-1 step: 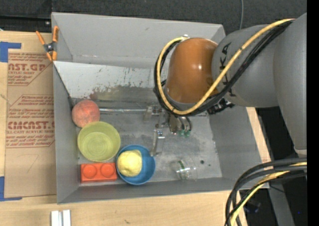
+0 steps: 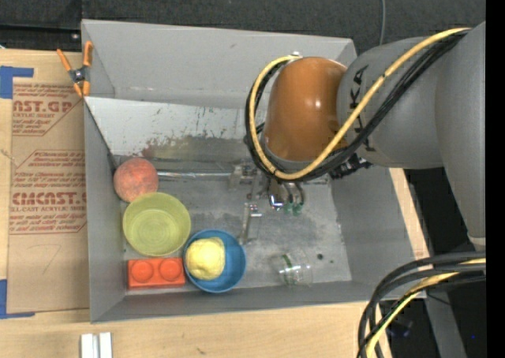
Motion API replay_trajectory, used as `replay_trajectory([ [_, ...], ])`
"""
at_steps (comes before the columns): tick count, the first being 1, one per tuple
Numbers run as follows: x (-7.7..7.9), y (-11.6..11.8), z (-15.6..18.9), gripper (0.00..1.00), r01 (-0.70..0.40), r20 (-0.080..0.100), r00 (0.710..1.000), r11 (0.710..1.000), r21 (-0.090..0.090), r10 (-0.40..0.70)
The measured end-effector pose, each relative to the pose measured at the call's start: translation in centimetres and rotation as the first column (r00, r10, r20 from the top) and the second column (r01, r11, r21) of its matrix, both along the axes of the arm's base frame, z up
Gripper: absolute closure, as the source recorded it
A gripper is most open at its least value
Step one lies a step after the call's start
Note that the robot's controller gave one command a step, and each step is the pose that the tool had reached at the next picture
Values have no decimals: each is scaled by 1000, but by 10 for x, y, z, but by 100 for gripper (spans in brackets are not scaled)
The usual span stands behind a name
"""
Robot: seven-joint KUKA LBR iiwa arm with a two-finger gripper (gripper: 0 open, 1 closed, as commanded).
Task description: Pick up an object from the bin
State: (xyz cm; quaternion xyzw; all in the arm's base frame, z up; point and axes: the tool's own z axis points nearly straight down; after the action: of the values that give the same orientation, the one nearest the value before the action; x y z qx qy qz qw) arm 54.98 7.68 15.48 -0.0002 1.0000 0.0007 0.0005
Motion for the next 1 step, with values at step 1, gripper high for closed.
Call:
replay_trajectory([
  [1, -63, 63, -82, 0, -346, 6, 938, 938, 0, 346],
])
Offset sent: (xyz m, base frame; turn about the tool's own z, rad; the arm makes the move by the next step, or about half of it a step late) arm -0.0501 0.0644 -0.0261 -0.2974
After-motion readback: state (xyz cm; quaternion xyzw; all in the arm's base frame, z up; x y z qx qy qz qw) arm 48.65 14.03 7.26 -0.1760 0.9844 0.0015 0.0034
